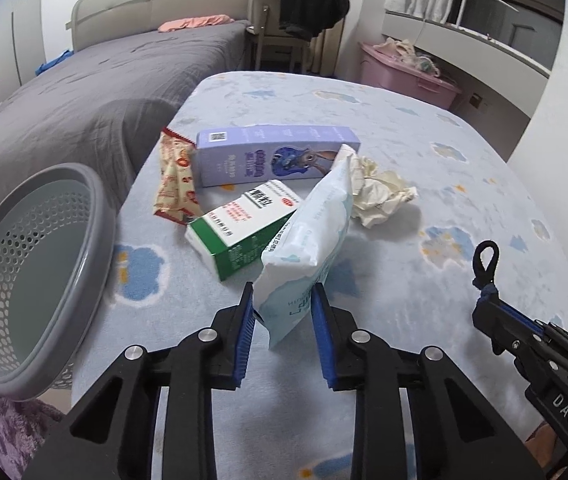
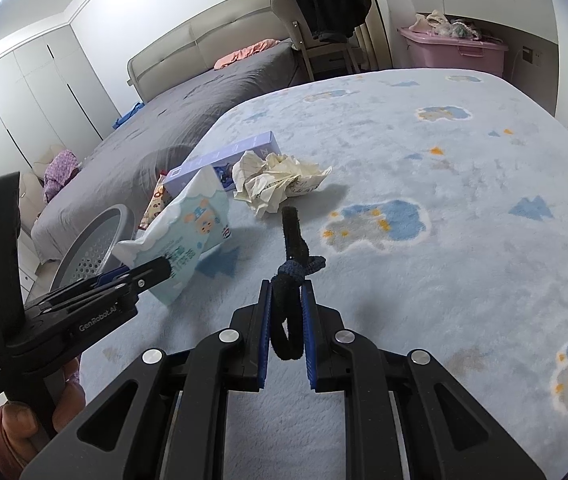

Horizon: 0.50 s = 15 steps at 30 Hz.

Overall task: Collect trash
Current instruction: 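Grasp the light-blue wet-wipes pack with the left tool while the right tool holds the cord, then carry the wipes pack and cord over the wastebasket and open both tools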

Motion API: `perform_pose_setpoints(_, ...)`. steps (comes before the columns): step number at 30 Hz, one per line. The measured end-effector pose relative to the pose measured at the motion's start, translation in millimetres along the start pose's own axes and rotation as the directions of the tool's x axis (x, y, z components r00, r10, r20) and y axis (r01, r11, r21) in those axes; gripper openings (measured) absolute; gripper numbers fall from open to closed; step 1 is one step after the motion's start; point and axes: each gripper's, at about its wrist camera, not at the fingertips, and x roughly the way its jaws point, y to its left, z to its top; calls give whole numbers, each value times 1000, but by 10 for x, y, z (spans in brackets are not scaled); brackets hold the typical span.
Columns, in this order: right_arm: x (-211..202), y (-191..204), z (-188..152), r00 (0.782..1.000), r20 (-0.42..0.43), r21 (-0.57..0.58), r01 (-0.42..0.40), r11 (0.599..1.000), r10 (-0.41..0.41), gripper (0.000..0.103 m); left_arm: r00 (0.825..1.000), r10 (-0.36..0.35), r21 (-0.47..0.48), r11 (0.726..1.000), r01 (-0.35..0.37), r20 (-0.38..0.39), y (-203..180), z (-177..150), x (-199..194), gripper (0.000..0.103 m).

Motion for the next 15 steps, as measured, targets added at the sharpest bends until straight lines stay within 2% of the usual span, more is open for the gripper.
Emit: perform_pose_setpoints(15,-10,-40,-47,1000,-6,9,26,1000,-26,14,1000,-23,24,999,23,-5,-152,128,192,31)
